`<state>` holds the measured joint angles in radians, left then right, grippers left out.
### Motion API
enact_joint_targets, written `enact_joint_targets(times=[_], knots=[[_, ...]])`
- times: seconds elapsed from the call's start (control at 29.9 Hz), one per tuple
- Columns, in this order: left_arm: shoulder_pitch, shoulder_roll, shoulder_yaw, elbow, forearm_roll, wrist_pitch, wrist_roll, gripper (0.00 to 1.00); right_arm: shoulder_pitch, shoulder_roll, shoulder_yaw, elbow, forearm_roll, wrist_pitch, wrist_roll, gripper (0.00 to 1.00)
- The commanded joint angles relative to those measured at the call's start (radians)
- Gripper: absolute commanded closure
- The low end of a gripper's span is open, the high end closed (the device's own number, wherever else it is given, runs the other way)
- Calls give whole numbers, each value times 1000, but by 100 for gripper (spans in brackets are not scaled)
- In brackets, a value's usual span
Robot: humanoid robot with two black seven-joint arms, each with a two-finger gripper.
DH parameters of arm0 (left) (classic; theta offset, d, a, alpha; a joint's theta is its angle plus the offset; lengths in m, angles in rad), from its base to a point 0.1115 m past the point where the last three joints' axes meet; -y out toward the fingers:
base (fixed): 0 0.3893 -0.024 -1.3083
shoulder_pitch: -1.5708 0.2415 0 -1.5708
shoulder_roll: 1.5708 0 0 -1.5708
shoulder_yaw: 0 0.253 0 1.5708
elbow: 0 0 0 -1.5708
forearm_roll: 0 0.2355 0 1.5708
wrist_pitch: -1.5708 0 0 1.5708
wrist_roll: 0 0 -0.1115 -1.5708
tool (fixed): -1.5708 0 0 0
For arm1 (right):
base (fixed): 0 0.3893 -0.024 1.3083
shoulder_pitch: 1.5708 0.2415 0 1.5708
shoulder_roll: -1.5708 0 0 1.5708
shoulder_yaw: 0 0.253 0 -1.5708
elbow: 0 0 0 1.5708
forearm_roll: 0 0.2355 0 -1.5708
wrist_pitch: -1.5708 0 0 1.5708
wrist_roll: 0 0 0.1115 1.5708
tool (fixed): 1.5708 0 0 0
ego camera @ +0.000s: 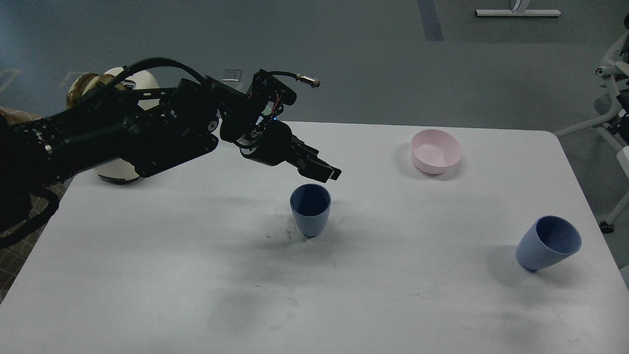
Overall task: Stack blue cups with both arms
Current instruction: 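Lower the blue cup upright at the table center and release, then withdraw the left arm back toward the toaster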
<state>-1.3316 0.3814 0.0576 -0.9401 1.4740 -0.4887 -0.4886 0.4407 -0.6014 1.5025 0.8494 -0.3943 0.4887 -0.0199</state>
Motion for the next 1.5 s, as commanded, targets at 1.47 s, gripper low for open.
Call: enact_joint_targets(times=[1.47], knots=[[486,112,-878,135,-1064,58,44,3,-315,-494,-134,767,-1147,0,70,0]])
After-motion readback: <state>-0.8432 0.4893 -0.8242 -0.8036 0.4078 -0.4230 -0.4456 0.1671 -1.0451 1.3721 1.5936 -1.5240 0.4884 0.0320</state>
